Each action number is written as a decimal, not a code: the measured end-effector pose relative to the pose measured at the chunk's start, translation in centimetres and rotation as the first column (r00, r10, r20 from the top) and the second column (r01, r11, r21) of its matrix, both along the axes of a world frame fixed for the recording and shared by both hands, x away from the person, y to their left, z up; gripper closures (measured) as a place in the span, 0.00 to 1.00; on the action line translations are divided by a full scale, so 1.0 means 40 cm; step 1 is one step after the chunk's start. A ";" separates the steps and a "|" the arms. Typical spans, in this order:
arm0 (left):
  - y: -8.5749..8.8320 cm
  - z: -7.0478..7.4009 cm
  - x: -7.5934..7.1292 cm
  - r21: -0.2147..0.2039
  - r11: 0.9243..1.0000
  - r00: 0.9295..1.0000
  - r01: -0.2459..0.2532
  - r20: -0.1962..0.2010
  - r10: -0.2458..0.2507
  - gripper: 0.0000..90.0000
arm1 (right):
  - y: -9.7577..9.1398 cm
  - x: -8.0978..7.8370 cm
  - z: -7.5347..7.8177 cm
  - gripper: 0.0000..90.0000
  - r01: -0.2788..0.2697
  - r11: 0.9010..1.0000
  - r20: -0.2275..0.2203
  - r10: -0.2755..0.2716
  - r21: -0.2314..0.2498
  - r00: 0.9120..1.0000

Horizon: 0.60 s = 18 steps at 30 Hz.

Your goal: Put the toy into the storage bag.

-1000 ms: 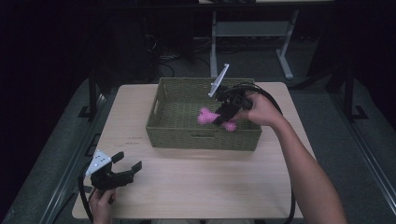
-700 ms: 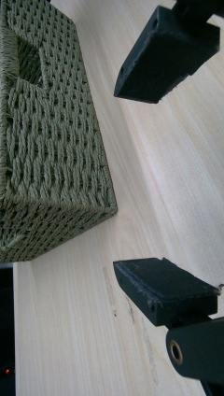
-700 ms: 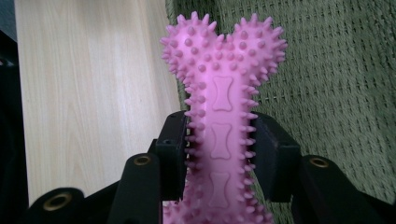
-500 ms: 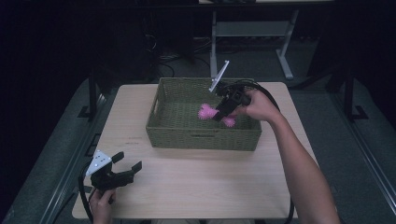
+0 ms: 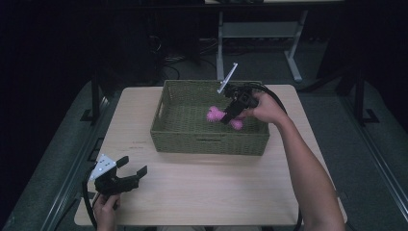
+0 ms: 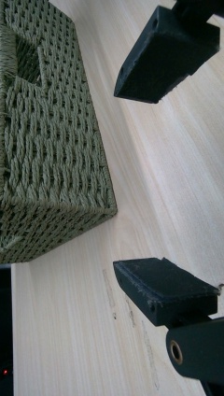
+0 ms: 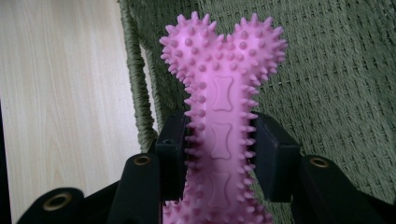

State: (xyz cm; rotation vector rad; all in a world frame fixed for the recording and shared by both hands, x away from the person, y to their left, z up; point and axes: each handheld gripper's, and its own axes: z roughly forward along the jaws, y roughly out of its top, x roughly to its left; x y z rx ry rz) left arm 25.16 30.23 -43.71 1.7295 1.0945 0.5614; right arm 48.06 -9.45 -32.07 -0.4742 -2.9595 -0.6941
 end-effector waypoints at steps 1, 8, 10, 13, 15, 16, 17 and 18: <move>0.000 0.000 0.000 -0.002 1.000 1.000 0.000 0.002 0.000 0.15 | 0.000 0.007 -0.006 0.64 0.002 1.000 0.000 -0.002 0.004 1.000; 0.002 0.000 -0.001 -0.008 1.000 1.000 -0.003 0.001 0.003 0.15 | 0.004 0.016 -0.019 0.64 0.007 1.000 -0.005 -0.007 0.005 1.000; 0.001 0.000 0.000 -0.002 1.000 1.000 -0.002 0.002 0.002 0.15 | 0.009 0.020 -0.029 0.64 0.006 1.000 -0.010 -0.006 -0.004 1.000; 0.001 0.000 0.000 -0.003 1.000 1.000 -0.001 0.003 0.001 0.15 | 0.013 0.025 -0.040 0.64 0.006 1.000 -0.019 -0.007 -0.009 1.000; 0.001 0.000 0.001 -0.003 1.000 1.000 0.001 0.003 -0.001 0.15 | 0.013 0.026 -0.042 0.64 0.007 1.000 -0.021 -0.007 -0.011 1.000; 0.002 0.000 0.000 -0.004 1.000 1.000 -0.001 0.002 0.001 0.15 | 0.014 0.026 -0.044 0.64 0.009 1.000 -0.022 -0.009 -0.018 1.000; 0.003 0.001 -0.001 -0.005 1.000 1.000 -0.002 0.003 0.002 0.15 | 0.015 0.026 -0.047 0.64 0.009 1.000 -0.020 -0.009 -0.018 1.000; 0.003 0.001 -0.001 -0.007 1.000 1.000 0.000 0.004 0.000 0.15 | 0.015 0.024 -0.052 0.64 0.008 1.000 -0.024 -0.008 -0.008 1.000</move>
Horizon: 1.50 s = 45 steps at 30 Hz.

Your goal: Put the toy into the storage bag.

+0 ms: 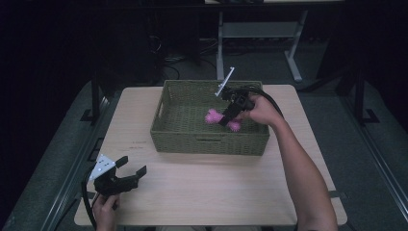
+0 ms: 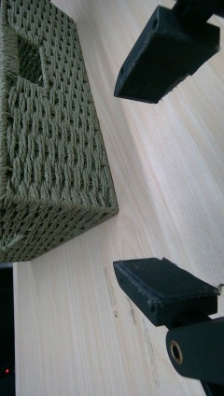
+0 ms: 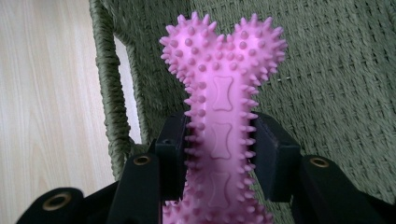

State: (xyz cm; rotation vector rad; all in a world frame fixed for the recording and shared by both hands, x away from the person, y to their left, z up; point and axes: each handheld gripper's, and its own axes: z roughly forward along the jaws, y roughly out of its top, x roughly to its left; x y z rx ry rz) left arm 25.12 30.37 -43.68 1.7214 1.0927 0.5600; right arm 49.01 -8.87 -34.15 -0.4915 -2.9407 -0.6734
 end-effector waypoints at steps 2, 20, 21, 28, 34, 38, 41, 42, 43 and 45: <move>0.001 0.000 -0.001 0.001 1.000 1.000 0.003 0.002 -0.003 0.15 | -0.001 -0.001 -0.004 0.64 0.005 1.000 -0.002 -0.005 -0.003 1.000; -0.004 0.000 0.000 0.000 1.000 1.000 0.010 0.002 -0.010 0.15 | -0.011 -0.007 -0.040 0.64 0.012 1.000 -0.031 -0.013 -0.019 0.999; -0.004 0.000 0.000 0.000 1.000 1.000 0.011 0.002 -0.011 0.15 | -0.011 -0.007 -0.040 0.64 0.012 1.000 -0.031 -0.013 -0.019 0.999; -0.004 0.000 0.001 0.002 1.000 1.000 0.010 0.001 -0.010 0.15 | -0.009 -0.003 -0.060 0.64 0.018 1.000 -0.043 -0.019 -0.023 0.999; -0.004 0.001 0.001 0.004 1.000 1.000 0.011 0.002 -0.011 0.15 | -0.007 0.002 -0.078 0.64 0.017 0.999 -0.056 -0.018 -0.032 0.998; -0.004 0.001 0.000 0.004 1.000 1.000 0.010 0.002 -0.010 0.15 | 0.000 0.003 -0.087 0.64 0.015 0.999 -0.066 -0.018 -0.034 0.998; -0.003 0.001 0.000 0.001 1.000 1.000 0.008 0.003 -0.008 0.15 | 0.007 0.004 -0.092 0.64 0.011 0.999 -0.073 -0.014 -0.037 0.997; -0.003 0.001 0.000 0.001 1.000 1.000 0.009 0.003 -0.009 0.15 | 0.008 0.004 -0.094 0.64 0.009 0.999 -0.073 -0.011 -0.037 0.997; -0.003 0.001 0.000 0.001 1.000 1.000 0.009 0.003 -0.009 0.15 | 0.008 0.004 -0.094 0.64 0.009 0.999 -0.073 -0.011 -0.037 0.997; -0.003 0.001 0.001 0.000 1.000 1.000 0.010 0.003 -0.010 0.15 | 0.012 0.005 -0.099 0.64 0.009 0.999 -0.075 -0.011 -0.037 0.997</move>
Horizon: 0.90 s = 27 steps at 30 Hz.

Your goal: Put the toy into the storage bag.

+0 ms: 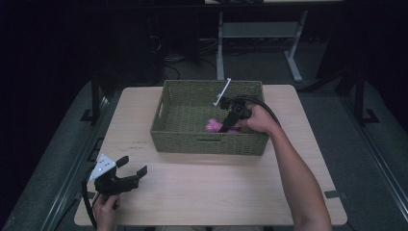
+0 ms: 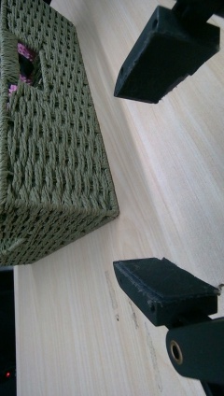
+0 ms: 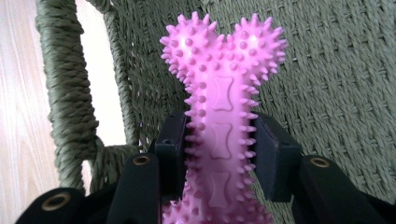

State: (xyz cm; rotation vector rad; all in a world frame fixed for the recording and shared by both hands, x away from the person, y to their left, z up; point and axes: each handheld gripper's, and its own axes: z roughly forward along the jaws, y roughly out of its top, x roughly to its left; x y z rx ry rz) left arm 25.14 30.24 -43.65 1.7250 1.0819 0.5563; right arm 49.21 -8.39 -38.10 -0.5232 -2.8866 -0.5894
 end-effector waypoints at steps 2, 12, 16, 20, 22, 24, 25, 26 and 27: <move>-0.001 0.000 0.000 0.003 1.000 1.000 0.002 -0.002 -0.002 0.15 | 0.001 0.000 -0.002 0.64 0.000 1.000 -0.001 0.000 0.000 1.000; -0.003 0.000 0.000 0.004 1.000 1.000 0.002 -0.001 -0.002 0.15 | -0.008 0.003 -0.027 0.59 0.026 1.000 -0.036 -0.026 0.013 0.999; -0.004 0.000 0.000 0.005 1.000 1.000 0.004 -0.001 -0.004 0.15 | -0.017 0.000 -0.021 0.58 0.037 0.999 -0.032 -0.036 0.023 0.999; -0.005 0.000 0.000 0.004 1.000 1.000 0.004 -0.002 -0.004 0.15 | -0.026 -0.003 -0.011 0.56 0.045 0.999 -0.021 -0.045 0.029 0.999; -0.005 0.000 0.001 0.005 1.000 1.000 0.005 -0.003 -0.005 0.15 | -0.027 -0.003 -0.009 0.56 0.044 0.999 -0.018 -0.043 0.032 0.999; -0.005 0.001 -0.001 0.001 1.000 1.000 0.004 0.003 -0.004 0.15 | -0.029 -0.008 -0.003 0.55 0.048 0.998 -0.017 -0.047 0.034 0.999; -0.005 0.001 -0.001 0.001 1.000 1.000 0.004 0.003 -0.004 0.15 | -0.030 -0.010 -0.001 0.55 0.047 0.998 -0.014 -0.047 0.036 0.999; -0.005 0.001 -0.001 0.001 1.000 1.000 0.005 0.004 -0.005 0.15 | -0.030 -0.010 -0.001 0.55 0.047 0.998 -0.014 -0.047 0.036 0.999; -0.006 0.001 -0.001 0.003 1.000 1.000 0.005 0.002 -0.005 0.15 | -0.030 -0.011 0.001 0.55 0.050 0.998 -0.013 -0.049 0.034 0.999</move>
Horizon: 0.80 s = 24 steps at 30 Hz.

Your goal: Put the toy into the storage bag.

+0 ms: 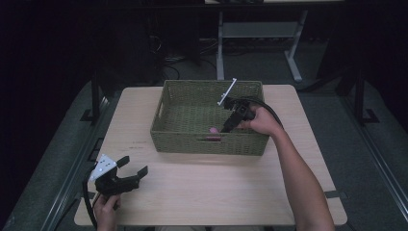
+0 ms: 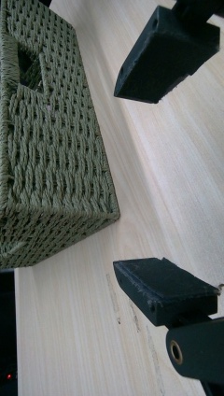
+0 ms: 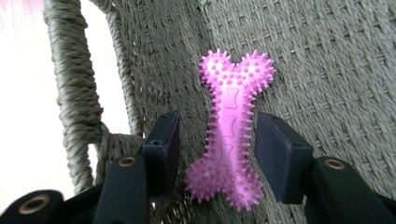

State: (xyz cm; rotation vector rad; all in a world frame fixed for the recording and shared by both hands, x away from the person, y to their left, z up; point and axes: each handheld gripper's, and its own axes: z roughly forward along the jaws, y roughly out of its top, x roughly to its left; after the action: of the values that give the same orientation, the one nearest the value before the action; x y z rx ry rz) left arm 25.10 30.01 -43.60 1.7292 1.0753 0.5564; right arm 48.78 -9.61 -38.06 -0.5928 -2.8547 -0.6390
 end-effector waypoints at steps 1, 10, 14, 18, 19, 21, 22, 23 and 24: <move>0.000 0.000 0.000 0.001 1.000 1.000 0.001 0.000 -0.001 0.15 | -0.002 -0.001 0.004 0.54 0.001 1.000 0.003 -0.001 0.005 1.000; -0.001 0.000 0.001 0.001 1.000 1.000 0.004 -0.002 -0.004 0.15 | -0.020 -0.015 0.039 0.52 0.016 0.999 0.031 -0.017 0.035 0.999; -0.002 0.000 0.002 0.003 1.000 1.000 0.004 -0.002 -0.004 0.15 | -0.032 -0.017 0.049 0.51 0.026 0.999 0.040 -0.027 0.040 0.999; -0.002 -0.001 0.002 0.002 1.000 1.000 0.003 -0.002 -0.003 0.15 | -0.043 -0.024 0.062 0.50 0.033 0.998 0.051 -0.036 0.047 0.998; -0.002 -0.001 0.002 0.002 1.000 1.000 0.003 -0.002 -0.003 0.15 | -0.045 -0.027 0.066 0.50 0.034 0.998 0.056 -0.036 0.044 0.998; -0.002 0.000 0.002 0.001 1.000 1.000 0.005 -0.001 -0.005 0.15 | -0.048 -0.032 0.073 0.50 0.036 0.998 0.061 -0.039 0.047 0.997; -0.003 0.000 0.002 0.001 1.000 1.000 0.005 -0.001 -0.005 0.15 | -0.051 -0.035 0.078 0.50 0.036 0.998 0.066 -0.039 0.049 0.997; -0.003 -0.001 0.002 0.003 1.000 1.000 0.006 0.000 -0.006 0.15 | -0.056 -0.039 0.087 0.50 0.043 0.997 0.069 -0.047 0.058 0.997; -0.003 -0.001 0.002 0.003 1.000 1.000 0.006 0.000 -0.006 0.15 | -0.057 -0.041 0.090 0.50 0.046 0.997 0.071 -0.051 0.060 0.996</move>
State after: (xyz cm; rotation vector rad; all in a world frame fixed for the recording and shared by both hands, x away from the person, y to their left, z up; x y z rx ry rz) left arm 25.18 29.90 -43.63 1.7350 1.0696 0.5544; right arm 47.15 -11.90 -34.45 -0.6442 -2.8853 -0.7638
